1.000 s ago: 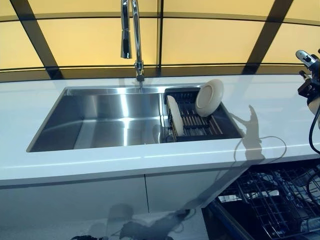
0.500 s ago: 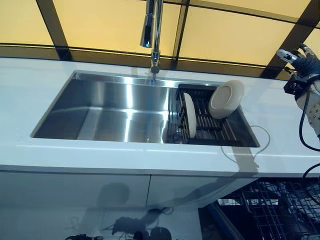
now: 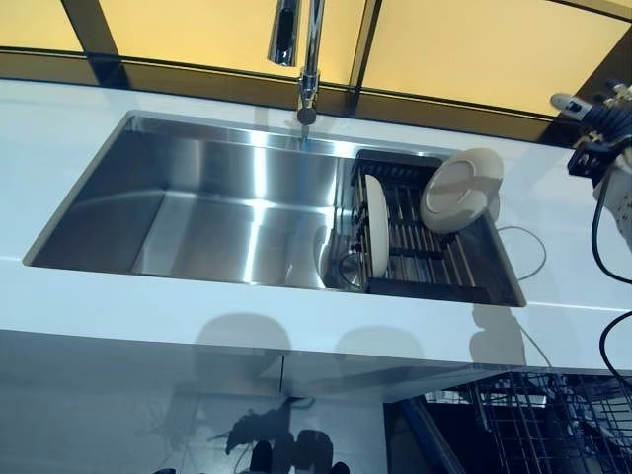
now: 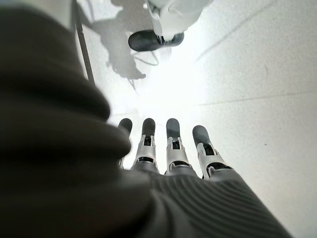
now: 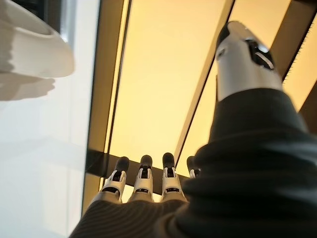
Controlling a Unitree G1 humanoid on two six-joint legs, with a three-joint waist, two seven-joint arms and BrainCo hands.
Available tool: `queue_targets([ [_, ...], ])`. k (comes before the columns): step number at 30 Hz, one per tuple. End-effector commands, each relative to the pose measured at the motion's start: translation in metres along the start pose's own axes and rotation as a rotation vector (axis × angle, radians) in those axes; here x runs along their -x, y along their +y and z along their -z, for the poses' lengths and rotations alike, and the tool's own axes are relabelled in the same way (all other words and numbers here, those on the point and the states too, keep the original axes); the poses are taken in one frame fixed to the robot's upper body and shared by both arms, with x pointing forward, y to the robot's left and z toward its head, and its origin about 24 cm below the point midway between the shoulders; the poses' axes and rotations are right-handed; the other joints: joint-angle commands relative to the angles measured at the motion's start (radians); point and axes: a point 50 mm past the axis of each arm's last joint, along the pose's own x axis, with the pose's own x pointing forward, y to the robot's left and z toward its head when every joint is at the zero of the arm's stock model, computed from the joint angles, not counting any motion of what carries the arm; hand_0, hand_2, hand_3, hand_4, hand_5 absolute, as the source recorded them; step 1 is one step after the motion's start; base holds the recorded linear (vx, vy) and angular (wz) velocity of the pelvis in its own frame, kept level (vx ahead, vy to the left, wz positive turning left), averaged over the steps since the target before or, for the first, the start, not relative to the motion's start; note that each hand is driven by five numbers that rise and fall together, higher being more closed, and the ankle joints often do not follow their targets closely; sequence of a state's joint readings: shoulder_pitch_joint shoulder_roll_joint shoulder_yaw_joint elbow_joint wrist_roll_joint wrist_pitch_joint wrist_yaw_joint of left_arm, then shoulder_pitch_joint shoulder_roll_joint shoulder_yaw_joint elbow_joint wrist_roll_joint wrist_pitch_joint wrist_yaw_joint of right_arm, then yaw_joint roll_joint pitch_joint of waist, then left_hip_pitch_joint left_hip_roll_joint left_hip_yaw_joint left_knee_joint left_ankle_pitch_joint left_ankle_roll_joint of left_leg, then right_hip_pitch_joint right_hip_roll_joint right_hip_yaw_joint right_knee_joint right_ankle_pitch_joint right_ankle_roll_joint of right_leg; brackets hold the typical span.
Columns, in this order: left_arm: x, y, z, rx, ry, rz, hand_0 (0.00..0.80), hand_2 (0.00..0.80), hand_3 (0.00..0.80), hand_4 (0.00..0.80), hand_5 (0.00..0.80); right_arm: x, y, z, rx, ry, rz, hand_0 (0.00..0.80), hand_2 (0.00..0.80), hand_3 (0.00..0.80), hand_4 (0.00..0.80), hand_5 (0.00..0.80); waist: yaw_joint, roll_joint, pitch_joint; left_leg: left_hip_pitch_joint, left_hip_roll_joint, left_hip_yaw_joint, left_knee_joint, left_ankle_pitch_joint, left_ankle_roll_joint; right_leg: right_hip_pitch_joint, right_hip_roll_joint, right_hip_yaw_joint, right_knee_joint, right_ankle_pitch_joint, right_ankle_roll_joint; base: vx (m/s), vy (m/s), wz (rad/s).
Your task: Take plates into dishwasher
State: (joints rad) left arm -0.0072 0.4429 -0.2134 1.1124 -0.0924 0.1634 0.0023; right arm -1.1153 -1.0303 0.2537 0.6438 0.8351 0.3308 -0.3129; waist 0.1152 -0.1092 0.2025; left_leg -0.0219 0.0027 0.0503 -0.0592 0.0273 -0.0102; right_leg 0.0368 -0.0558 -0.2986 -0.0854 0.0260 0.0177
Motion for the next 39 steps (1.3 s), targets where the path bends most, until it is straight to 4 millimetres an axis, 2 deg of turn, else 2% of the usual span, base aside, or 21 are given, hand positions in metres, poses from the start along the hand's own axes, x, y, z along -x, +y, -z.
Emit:
queue_targets([
  [1,0.000,0.009,0.003,-0.031,0.003,-0.031,0.000,0.000,0.000,0.000,0.000,0.003,-0.015,-0.047,0.061,-0.151,0.049,0.000,0.000,0.000,0.000,0.000,0.011,0.015,-0.008,-0.005,0.006,0.026,-0.028,-0.061,0.007,-0.029,-0.032,-0.018,-0.002,-0.008,0.084,0.000,0.000,0.00],
  [13,0.000,0.002,0.004,-0.026,-0.007,-0.004,0.000,0.000,0.000,0.000,0.000,0.002,-0.001,-0.042,0.024,-0.135,-0.026,0.000,0.000,0.000,0.000,0.000,0.013,0.036,0.021,-0.026,0.008,0.022,-0.028,-0.057,0.002,-0.048,-0.033,-0.022,-0.002,-0.014,0.074,0.000,0.000,0.00],
  [18,0.000,0.003,-0.003,-0.012,-0.033,-0.009,0.000,0.000,0.000,0.000,0.000,0.002,0.004,-0.036,0.023,-0.108,-0.068,0.000,0.000,0.000,0.000,0.000,0.008,0.048,0.039,-0.035,0.007,0.023,-0.028,-0.057,0.002,-0.061,-0.034,-0.016,-0.002,-0.014,0.072,0.000,0.000,0.00],
  [25,0.000,0.000,-0.013,0.015,-0.072,0.000,0.000,0.000,0.000,0.000,0.000,0.002,0.011,-0.025,0.002,-0.083,-0.119,0.000,0.000,0.000,0.000,0.000,0.003,0.074,0.067,-0.048,0.004,0.023,-0.028,-0.054,0.003,-0.077,-0.037,-0.011,-0.002,-0.013,0.065,0.000,0.000,0.00],
  [39,0.000,-0.008,-0.014,0.023,-0.089,0.028,0.000,0.000,0.000,0.000,0.000,0.002,0.022,-0.016,-0.047,-0.042,-0.198,0.000,0.000,0.000,0.000,0.000,-0.008,0.115,0.092,-0.055,-0.001,0.025,-0.028,-0.050,0.002,-0.088,-0.044,-0.006,-0.002,-0.015,0.058,0.000,0.000,0.00],
])
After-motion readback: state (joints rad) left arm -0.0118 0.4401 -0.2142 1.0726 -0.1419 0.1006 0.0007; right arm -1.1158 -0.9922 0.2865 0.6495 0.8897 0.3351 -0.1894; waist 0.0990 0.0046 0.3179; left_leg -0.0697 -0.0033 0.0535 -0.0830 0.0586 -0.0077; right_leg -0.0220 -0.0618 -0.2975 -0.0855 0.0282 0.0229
